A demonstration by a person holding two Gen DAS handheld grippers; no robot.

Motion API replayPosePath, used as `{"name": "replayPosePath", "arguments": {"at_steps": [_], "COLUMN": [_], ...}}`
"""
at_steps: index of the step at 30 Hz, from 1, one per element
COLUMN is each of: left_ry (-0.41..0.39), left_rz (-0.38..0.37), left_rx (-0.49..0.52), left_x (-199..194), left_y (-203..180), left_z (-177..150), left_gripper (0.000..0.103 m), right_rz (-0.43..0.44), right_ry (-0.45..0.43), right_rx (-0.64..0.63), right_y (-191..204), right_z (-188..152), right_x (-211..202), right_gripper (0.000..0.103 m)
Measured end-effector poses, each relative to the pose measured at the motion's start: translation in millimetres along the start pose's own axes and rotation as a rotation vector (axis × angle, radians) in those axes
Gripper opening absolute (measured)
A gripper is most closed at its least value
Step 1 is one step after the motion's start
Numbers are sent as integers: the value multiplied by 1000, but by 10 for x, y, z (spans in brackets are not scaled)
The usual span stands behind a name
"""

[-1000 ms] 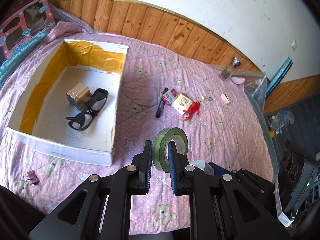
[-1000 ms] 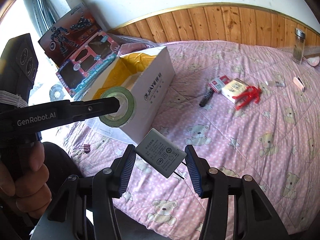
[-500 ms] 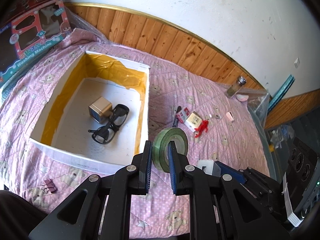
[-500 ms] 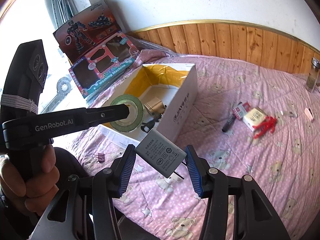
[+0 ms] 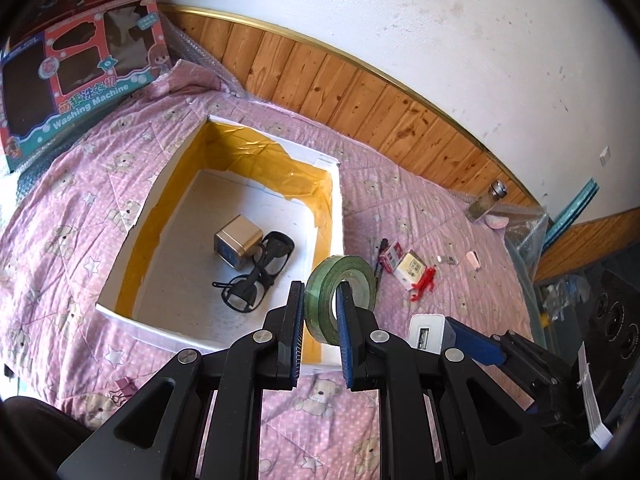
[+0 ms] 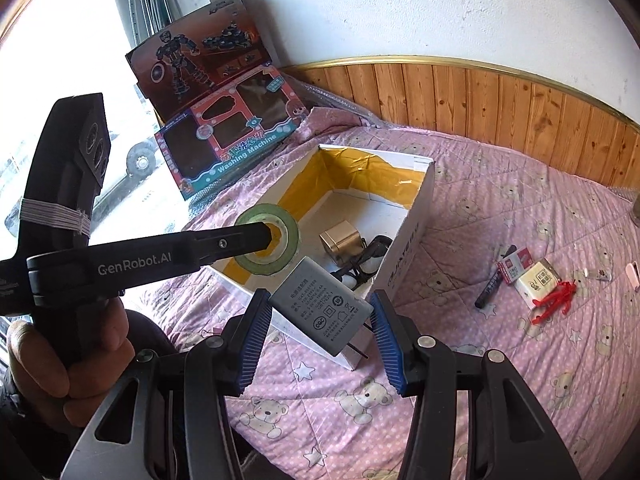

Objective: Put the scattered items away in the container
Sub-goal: 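Carry the green tape and white charger with both grippers over the box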

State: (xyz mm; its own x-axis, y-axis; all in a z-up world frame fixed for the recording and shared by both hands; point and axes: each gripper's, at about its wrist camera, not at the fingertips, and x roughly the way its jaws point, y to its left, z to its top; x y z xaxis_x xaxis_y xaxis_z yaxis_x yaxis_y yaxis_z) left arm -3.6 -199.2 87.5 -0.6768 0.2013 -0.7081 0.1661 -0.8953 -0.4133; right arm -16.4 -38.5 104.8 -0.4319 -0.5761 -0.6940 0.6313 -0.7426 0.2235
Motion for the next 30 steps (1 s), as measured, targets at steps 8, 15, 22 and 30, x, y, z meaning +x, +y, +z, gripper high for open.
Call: {"name": "replayPosePath", "arguments": {"at_steps": [8,15,22,30], "left_ry": [6,28,35,79], "left_rz": [48,83,94,98], "left_rx": [-11,-14,-15,-45], "left_x": [102,267,424,738], "left_y": [208,354,426,565], "left_z": [216,424,615,809], "left_gripper": [17,17,17,17], "right_rz": [6,8,-2,-15], "right_ry": [8,19,28,56], "right_rx": [-25,-37,-49,-65], "right_y": [42,-1,-73,-175], "right_z": [232,425,621,843], "right_x": [214,421,657,981], "right_gripper": [52,52,52,52]}}
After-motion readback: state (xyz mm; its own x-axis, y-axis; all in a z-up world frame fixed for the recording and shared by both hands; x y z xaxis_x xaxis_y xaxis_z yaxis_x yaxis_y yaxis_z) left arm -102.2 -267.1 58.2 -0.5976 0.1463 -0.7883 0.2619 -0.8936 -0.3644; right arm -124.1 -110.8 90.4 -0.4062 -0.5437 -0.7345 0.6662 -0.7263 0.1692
